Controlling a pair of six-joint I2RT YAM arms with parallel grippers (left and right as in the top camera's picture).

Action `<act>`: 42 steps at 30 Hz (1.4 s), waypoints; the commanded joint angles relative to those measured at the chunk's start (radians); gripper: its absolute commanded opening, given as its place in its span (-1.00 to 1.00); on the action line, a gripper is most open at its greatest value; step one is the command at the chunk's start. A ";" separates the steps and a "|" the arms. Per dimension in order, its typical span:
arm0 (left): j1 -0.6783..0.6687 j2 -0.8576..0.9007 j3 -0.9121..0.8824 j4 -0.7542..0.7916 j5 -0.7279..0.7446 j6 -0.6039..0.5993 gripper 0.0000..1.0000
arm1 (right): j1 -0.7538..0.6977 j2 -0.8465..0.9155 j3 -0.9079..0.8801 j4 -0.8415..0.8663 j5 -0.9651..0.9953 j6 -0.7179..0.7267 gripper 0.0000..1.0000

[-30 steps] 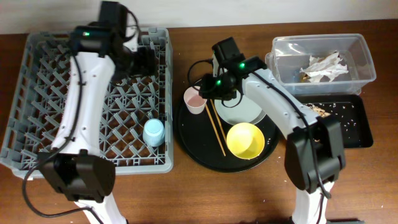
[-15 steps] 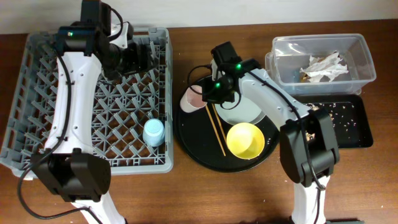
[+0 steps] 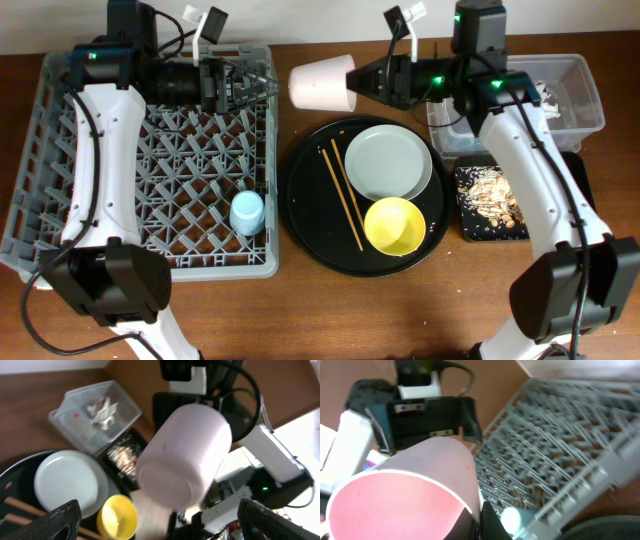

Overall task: Sort waste into correct bins and load items into the dishwasher rack
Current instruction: 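Hand the pink cup from the right gripper to the left gripper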

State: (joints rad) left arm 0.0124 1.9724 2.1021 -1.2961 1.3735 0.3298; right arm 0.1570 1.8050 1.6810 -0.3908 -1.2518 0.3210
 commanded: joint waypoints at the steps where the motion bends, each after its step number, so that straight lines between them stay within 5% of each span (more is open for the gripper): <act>1: -0.022 -0.003 0.011 -0.002 0.151 0.069 0.99 | 0.051 0.002 0.003 0.071 -0.042 0.073 -0.92; 14: -0.145 -0.003 0.011 -0.014 0.183 0.069 0.83 | 0.111 0.003 0.003 0.194 0.150 0.159 -0.92; 42: -0.046 -0.003 0.011 -0.013 0.200 0.069 0.65 | 0.055 0.003 0.002 0.160 0.119 0.186 -0.92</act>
State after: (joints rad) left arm -0.0433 1.9732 2.1021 -1.3136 1.5120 0.3824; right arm 0.2180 1.8053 1.6810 -0.2245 -1.1904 0.5167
